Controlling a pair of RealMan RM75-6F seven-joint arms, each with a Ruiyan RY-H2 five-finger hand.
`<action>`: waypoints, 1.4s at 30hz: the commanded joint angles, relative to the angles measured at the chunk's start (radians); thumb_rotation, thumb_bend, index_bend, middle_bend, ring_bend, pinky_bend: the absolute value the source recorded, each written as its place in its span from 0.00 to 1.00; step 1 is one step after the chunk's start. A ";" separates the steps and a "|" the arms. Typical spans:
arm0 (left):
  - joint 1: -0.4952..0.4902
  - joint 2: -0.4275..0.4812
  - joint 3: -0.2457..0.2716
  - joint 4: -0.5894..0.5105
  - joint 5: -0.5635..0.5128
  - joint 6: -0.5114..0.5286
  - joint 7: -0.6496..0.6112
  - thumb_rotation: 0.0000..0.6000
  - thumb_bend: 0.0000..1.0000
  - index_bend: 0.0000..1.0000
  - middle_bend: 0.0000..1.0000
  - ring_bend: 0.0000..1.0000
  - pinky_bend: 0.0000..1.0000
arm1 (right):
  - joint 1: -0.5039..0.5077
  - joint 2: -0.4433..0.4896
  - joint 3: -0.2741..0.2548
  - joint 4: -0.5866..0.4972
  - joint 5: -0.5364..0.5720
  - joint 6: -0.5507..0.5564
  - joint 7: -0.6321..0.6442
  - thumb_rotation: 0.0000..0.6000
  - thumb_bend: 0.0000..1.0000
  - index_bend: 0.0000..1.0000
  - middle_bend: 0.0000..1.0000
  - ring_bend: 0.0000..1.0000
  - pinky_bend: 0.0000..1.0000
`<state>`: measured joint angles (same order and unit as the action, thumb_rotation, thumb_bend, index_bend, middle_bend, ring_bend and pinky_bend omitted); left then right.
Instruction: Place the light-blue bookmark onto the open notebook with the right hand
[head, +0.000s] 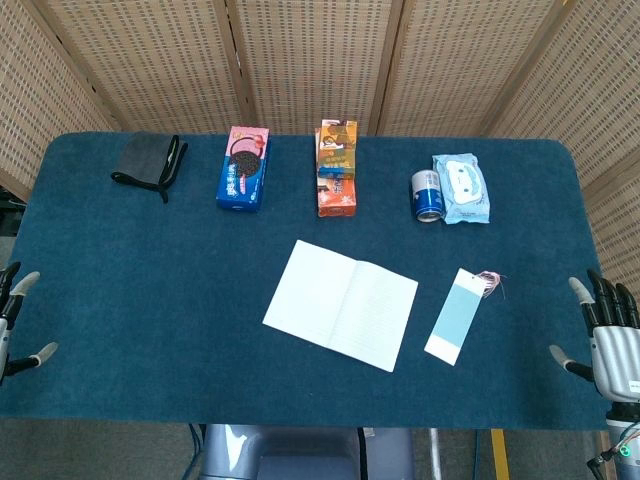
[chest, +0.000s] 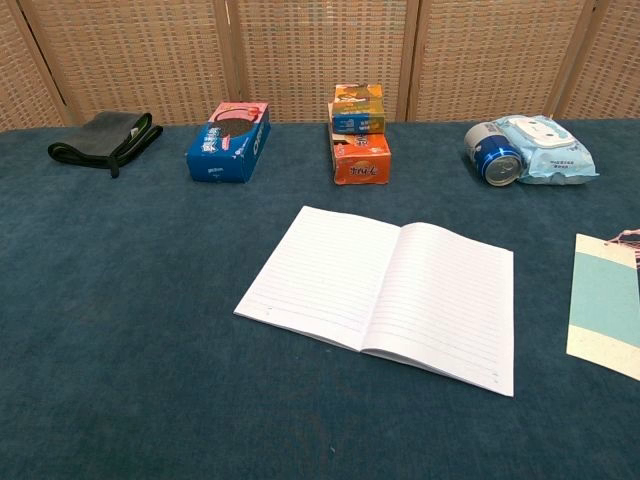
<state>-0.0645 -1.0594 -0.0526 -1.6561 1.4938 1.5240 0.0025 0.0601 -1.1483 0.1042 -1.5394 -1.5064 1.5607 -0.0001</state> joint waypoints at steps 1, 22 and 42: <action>-0.001 0.001 -0.001 0.000 -0.001 -0.002 -0.003 1.00 0.00 0.00 0.00 0.00 0.00 | 0.000 0.000 -0.001 0.000 -0.001 0.000 -0.001 1.00 0.00 0.00 0.00 0.00 0.00; -0.007 0.011 -0.008 -0.034 0.000 -0.001 -0.002 1.00 0.00 0.00 0.00 0.00 0.00 | 0.271 -0.047 -0.131 0.356 -0.404 -0.199 0.059 1.00 0.00 0.07 0.00 0.00 0.00; -0.038 0.002 -0.022 -0.050 -0.060 -0.065 0.052 1.00 0.00 0.00 0.00 0.00 0.00 | 0.470 -0.227 -0.231 0.700 -0.551 -0.227 0.096 1.00 0.00 0.15 0.00 0.00 0.00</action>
<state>-0.1024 -1.0575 -0.0751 -1.7058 1.4333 1.4587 0.0541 0.5167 -1.3656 -0.1137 -0.8532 -2.0491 1.3495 0.1161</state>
